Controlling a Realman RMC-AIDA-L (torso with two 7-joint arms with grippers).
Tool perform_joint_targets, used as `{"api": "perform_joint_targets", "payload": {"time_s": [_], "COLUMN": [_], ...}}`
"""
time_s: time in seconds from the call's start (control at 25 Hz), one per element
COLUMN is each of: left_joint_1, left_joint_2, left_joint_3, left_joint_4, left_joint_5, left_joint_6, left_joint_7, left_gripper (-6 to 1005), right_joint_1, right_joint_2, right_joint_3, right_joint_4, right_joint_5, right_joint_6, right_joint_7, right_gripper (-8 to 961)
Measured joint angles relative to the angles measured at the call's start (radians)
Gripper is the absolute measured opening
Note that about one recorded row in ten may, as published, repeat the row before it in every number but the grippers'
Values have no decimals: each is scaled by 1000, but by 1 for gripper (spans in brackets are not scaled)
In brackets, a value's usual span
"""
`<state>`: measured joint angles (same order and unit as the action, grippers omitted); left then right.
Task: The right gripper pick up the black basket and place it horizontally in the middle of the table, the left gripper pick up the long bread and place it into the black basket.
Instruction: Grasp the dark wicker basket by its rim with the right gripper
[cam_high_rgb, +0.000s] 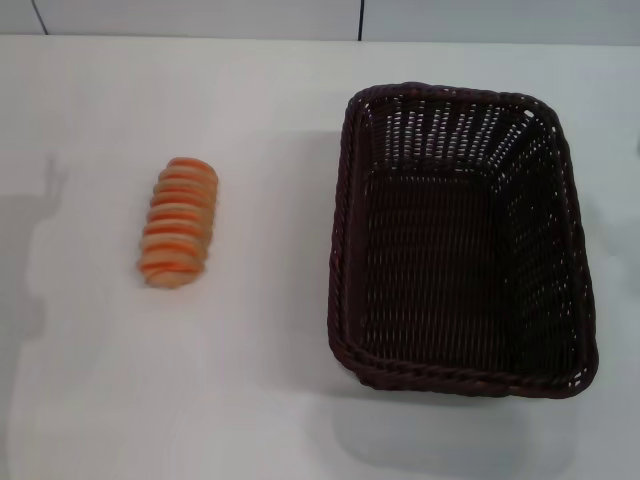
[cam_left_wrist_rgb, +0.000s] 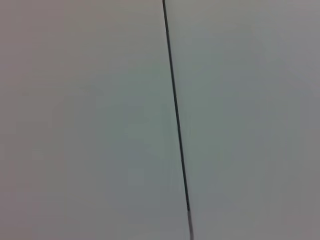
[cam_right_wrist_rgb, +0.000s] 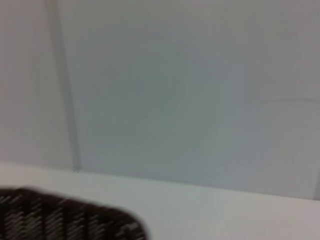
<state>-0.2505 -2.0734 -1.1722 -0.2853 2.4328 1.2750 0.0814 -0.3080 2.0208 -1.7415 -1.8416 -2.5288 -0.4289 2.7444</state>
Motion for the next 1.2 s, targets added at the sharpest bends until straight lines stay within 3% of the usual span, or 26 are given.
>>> {"api": "perform_joint_targets", "payload": {"time_s": [0.04, 0.12, 0.36, 0.76, 1.2], "left_joint_1": [-3, -10, -22, -22, -32], "left_joint_2": [0, 0, 0, 1, 3], "left_joint_3": [1, 3, -3, -13, -20], "left_joint_4": [0, 1, 2, -2, -2], "left_joint_5": [0, 0, 0, 0, 0], "left_joint_6": [-4, -18, -49, -54, -57], "left_joint_7": [0, 0, 3, 3, 7], "left_gripper": [786, 786, 785, 785, 785], "right_joint_1": [2, 10, 49, 113, 205], "right_joint_2": [27, 55, 51, 55, 56], "right_joint_3": [8, 18, 58, 118, 142], "right_joint_4": [-21, -52, -61, 1, 143], "right_joint_5": [1, 10, 142, 195, 218], "right_joint_6": [-50, -131, -239, -379, -411], "right_joint_7": [-45, -101, -151, -145, -144], "right_gripper": [834, 834, 834, 833, 828]}}
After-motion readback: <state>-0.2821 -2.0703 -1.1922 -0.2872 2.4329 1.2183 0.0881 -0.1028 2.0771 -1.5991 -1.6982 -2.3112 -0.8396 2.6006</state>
